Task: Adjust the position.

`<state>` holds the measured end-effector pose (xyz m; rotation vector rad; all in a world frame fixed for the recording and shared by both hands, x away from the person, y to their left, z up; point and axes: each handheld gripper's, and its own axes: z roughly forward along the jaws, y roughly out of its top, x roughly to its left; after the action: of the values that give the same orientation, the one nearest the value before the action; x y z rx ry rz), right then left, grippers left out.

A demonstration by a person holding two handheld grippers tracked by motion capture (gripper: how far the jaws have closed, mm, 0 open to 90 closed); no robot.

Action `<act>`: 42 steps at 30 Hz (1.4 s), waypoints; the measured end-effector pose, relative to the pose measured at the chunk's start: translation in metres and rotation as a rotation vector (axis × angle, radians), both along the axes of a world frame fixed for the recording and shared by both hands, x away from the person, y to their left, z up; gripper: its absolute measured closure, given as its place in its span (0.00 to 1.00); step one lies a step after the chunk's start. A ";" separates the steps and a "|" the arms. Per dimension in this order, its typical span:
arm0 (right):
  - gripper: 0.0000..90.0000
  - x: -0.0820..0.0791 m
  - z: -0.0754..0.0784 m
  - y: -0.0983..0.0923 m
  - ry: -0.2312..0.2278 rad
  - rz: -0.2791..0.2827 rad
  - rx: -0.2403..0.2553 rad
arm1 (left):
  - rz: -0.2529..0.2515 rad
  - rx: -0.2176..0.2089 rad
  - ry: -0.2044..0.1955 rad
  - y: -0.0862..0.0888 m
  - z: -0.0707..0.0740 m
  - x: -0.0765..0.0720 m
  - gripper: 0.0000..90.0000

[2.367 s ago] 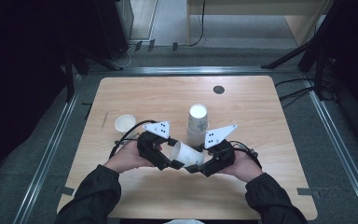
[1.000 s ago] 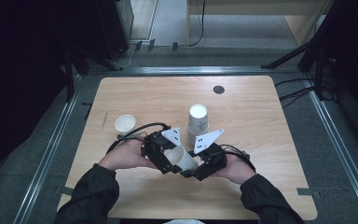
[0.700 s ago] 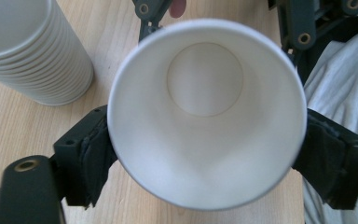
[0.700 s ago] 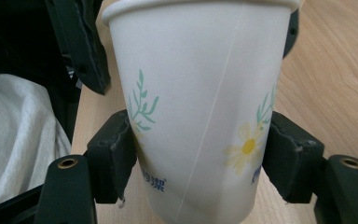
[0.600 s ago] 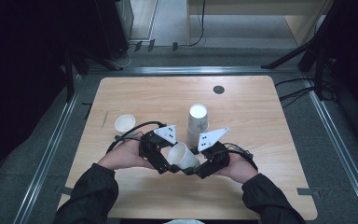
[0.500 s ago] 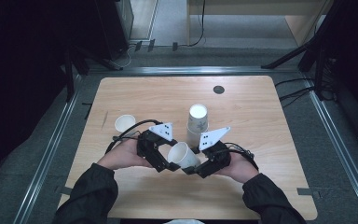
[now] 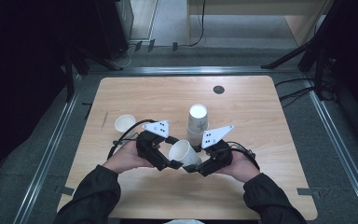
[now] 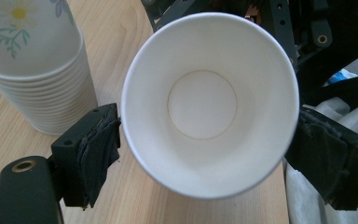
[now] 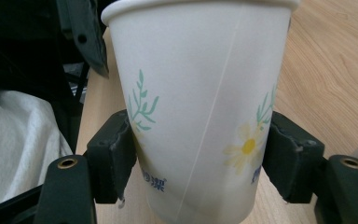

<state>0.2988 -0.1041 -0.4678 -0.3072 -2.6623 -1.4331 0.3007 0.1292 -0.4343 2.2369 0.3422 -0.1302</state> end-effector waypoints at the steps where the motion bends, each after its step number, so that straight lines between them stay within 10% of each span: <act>1: 0.36 0.000 0.000 0.000 0.000 -0.001 0.001 | 0.000 -0.007 0.006 -0.001 -0.001 0.000 0.15; 42: 0.23 -0.002 -0.005 -0.006 -0.019 -0.051 -0.035 | 0.049 -0.035 -0.034 0.023 0.018 0.003 0.27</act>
<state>0.2971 -0.1096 -0.4729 -0.3684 -2.7166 -1.4111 0.3033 0.1524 -0.4164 2.1914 0.3733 -0.0720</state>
